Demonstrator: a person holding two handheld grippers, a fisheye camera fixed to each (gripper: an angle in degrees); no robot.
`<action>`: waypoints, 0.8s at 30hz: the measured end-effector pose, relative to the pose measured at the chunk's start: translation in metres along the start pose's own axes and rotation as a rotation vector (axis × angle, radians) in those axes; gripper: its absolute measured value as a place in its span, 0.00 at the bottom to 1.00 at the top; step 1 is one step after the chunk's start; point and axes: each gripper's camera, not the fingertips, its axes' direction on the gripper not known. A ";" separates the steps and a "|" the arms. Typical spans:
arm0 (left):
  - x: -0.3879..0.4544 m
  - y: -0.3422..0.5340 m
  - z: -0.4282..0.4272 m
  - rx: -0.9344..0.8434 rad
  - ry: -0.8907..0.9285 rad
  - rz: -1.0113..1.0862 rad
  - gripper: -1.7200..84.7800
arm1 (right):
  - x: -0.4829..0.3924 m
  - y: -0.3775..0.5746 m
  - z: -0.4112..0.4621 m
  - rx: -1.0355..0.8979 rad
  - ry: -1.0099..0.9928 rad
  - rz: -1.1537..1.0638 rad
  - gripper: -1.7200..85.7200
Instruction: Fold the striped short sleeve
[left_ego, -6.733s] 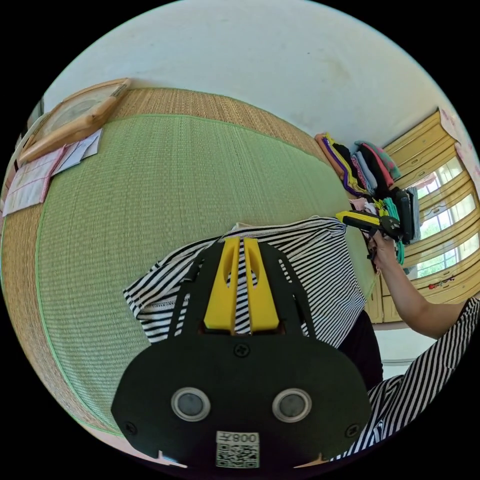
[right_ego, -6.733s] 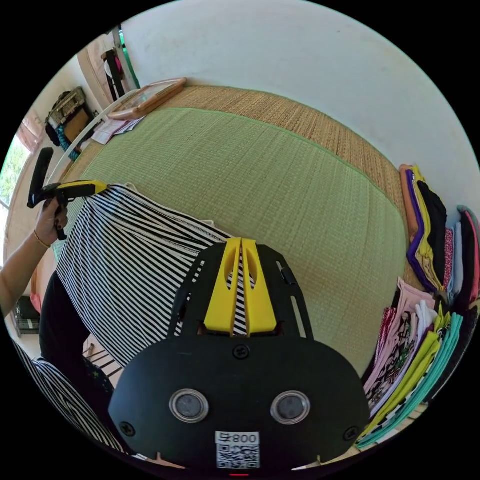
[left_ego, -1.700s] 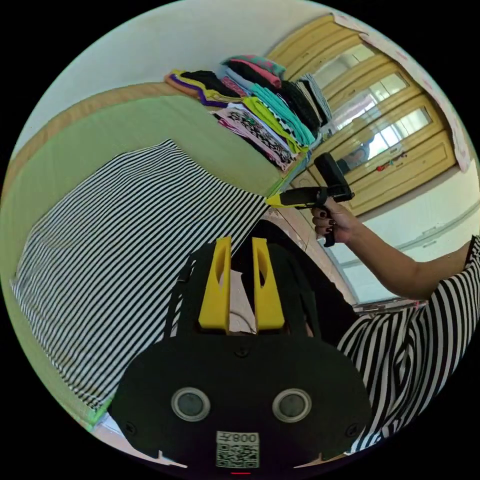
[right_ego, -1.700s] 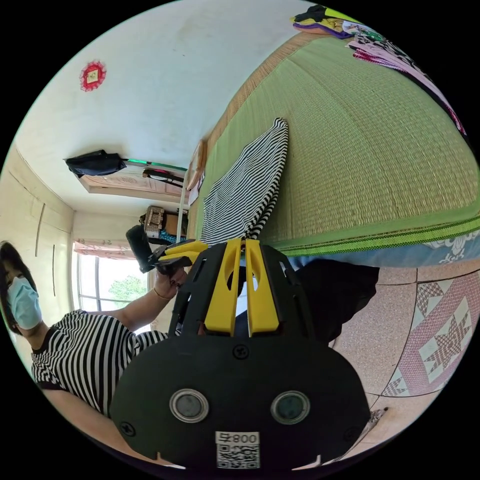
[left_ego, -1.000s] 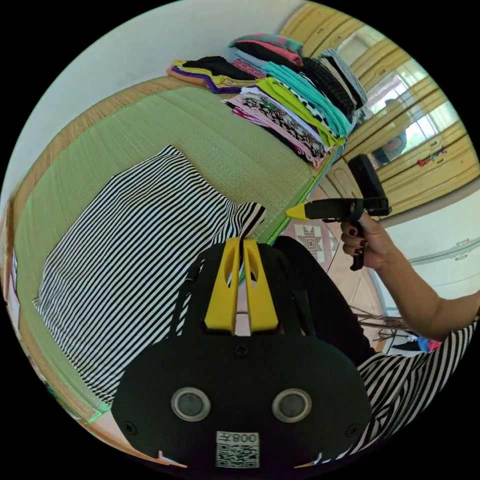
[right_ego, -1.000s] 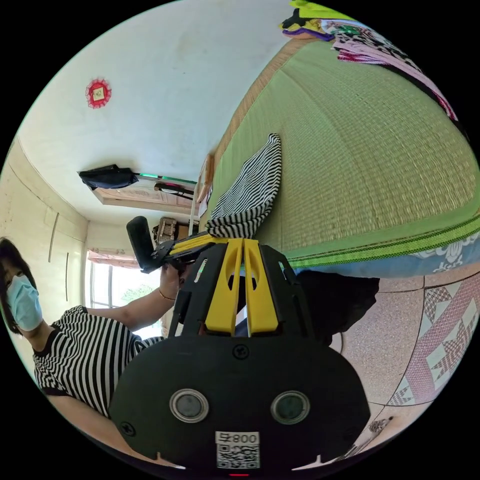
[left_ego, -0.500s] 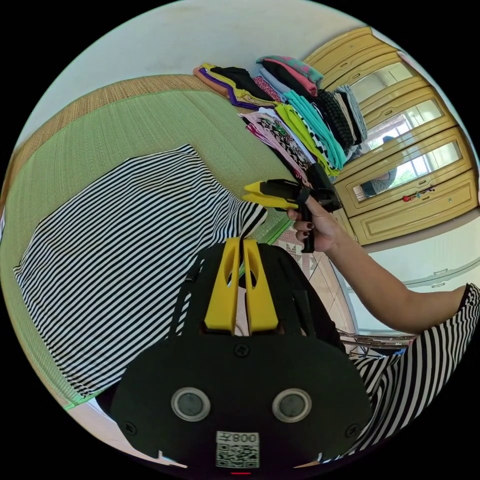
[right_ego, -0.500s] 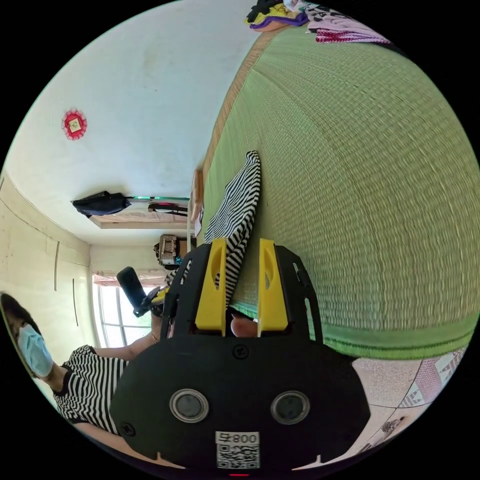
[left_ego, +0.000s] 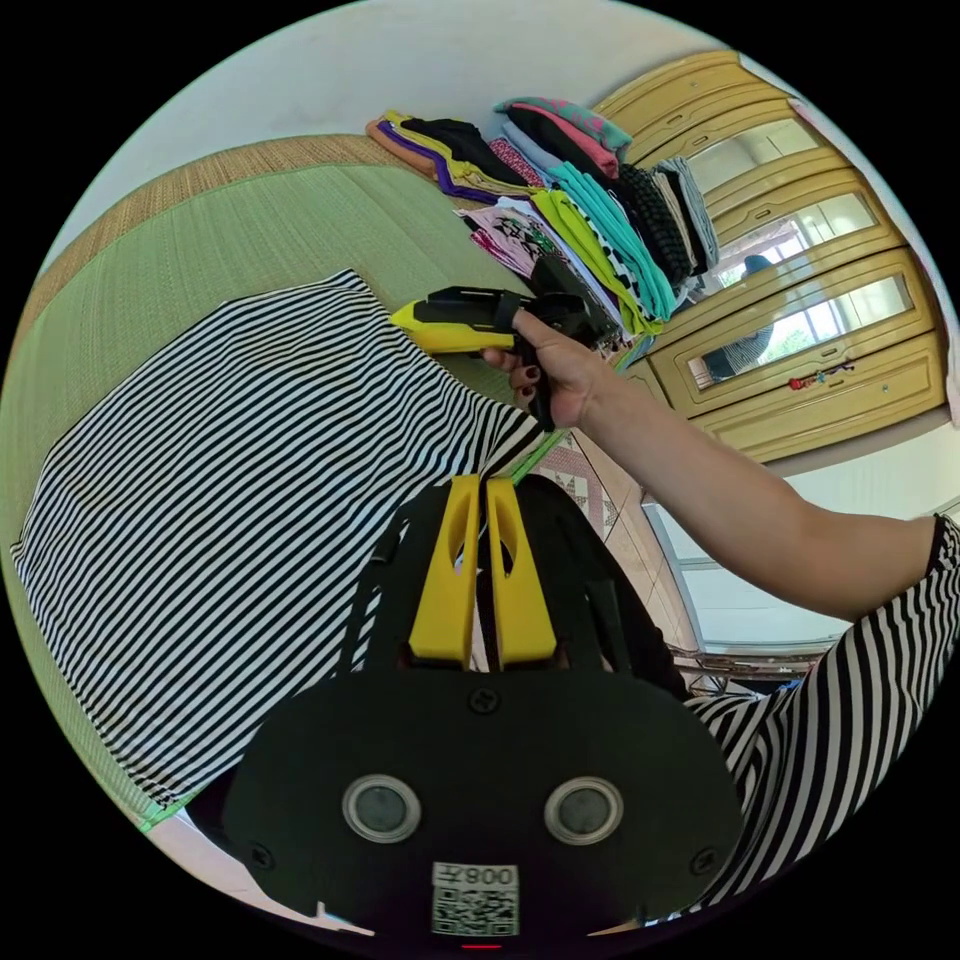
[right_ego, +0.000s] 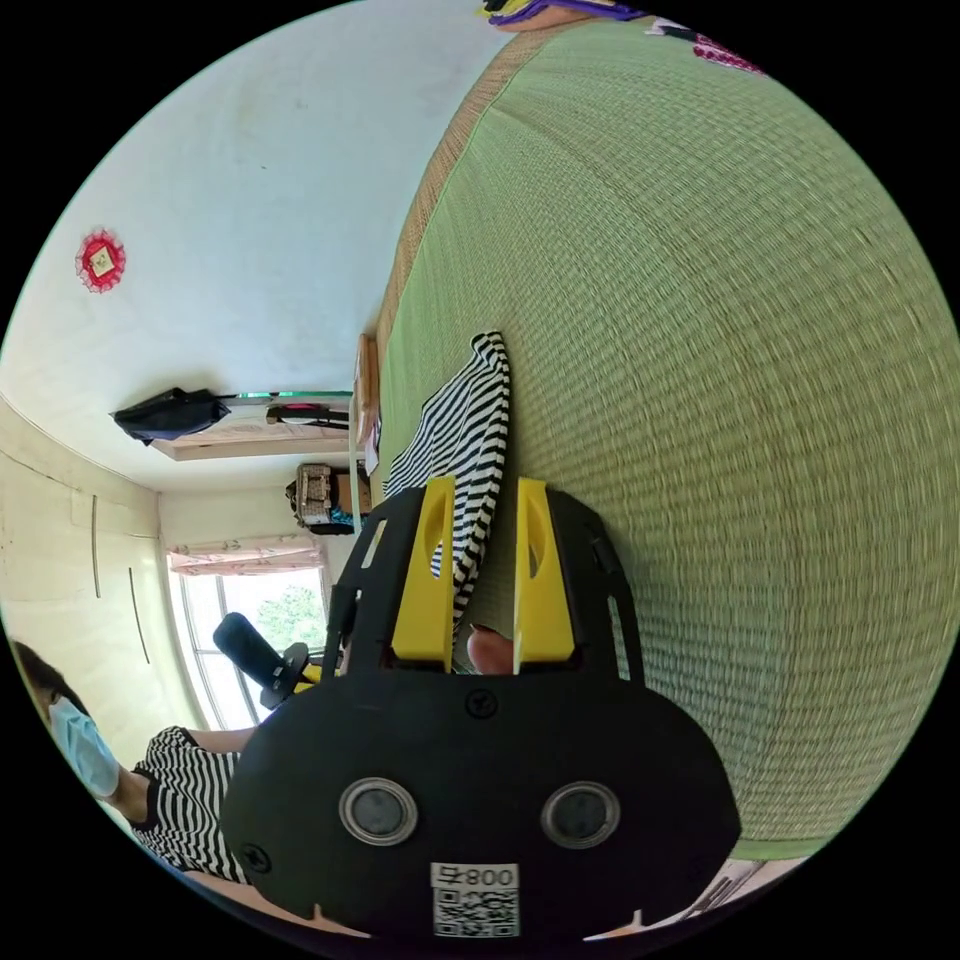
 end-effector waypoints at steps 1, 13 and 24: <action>-0.001 0.000 0.000 0.001 0.005 -0.001 0.03 | -0.002 -0.006 0.004 -0.005 -0.001 -0.004 0.13; -0.011 -0.008 -0.006 0.008 0.055 0.006 0.03 | -0.034 -0.059 0.046 -0.070 0.008 -0.039 0.10; -0.023 -0.009 -0.008 0.002 0.077 0.001 0.03 | -0.051 -0.065 0.072 -0.081 0.028 -0.030 0.05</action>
